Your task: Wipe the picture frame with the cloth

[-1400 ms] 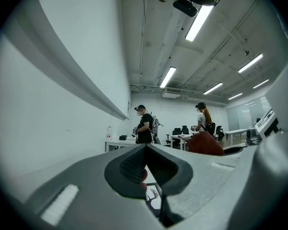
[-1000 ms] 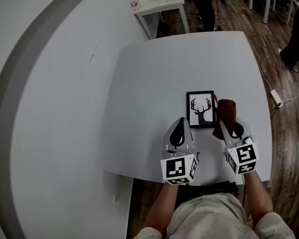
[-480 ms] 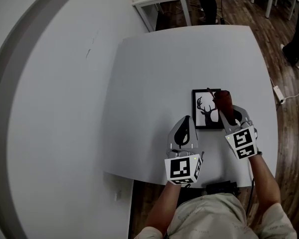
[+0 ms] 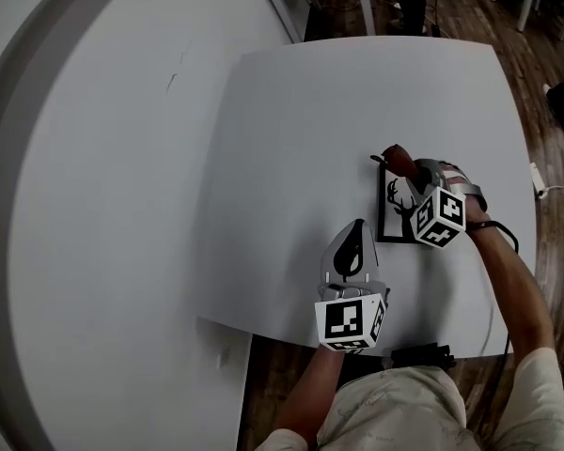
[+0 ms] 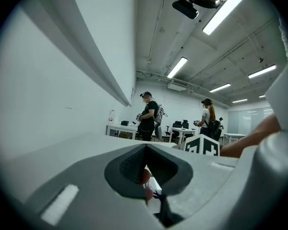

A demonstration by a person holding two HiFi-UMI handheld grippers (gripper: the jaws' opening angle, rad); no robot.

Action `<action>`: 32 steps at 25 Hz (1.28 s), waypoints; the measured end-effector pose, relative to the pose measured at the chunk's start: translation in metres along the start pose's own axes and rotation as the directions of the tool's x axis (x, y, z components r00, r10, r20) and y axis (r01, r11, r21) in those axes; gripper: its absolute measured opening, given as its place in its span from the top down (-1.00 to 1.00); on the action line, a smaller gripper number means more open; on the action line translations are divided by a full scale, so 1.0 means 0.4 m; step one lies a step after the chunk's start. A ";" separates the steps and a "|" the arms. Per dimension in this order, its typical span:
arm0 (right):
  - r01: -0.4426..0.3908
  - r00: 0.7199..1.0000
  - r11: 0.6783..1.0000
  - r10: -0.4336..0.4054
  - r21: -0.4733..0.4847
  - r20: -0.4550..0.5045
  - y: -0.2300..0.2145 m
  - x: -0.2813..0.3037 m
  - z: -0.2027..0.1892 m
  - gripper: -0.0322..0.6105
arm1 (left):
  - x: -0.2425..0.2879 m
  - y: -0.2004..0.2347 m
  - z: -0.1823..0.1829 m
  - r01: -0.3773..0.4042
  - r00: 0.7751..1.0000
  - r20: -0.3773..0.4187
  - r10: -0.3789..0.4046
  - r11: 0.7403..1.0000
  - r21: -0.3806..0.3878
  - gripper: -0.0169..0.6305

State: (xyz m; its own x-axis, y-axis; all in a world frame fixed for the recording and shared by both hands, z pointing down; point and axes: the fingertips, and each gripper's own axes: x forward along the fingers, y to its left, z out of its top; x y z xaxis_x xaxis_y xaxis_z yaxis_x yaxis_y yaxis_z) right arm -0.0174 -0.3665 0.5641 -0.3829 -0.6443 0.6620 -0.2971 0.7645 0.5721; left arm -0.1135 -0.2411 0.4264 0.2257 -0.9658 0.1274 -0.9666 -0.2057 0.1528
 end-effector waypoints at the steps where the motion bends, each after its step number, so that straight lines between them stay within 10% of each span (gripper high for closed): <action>1: -0.016 1.000 0.998 0.015 -0.056 -0.020 0.006 0.016 -0.008 0.60 | -0.004 -0.006 -0.003 -0.008 1.000 -0.004 0.008 1.000 -0.002 0.95; 7: -0.102 0.988 0.957 0.064 -0.272 -0.143 0.050 0.112 -0.038 0.60 | -0.026 0.000 -0.021 -0.043 0.999 -0.020 0.043 0.999 -0.008 0.95; 32: -0.133 0.981 0.890 0.056 -0.437 -0.184 0.229 0.018 -0.031 0.60 | -0.033 0.018 -0.073 -0.059 0.997 -0.061 0.056 0.997 -0.040 0.95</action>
State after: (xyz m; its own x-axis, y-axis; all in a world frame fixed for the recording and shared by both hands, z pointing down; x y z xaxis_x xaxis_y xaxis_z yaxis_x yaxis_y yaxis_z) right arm -0.0367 -0.3014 0.6273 -0.2310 -0.5935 0.7710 0.1686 0.7560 0.6325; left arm -0.1197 -0.2252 0.4542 0.1778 -0.9646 0.1949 -0.9726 -0.1420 0.1842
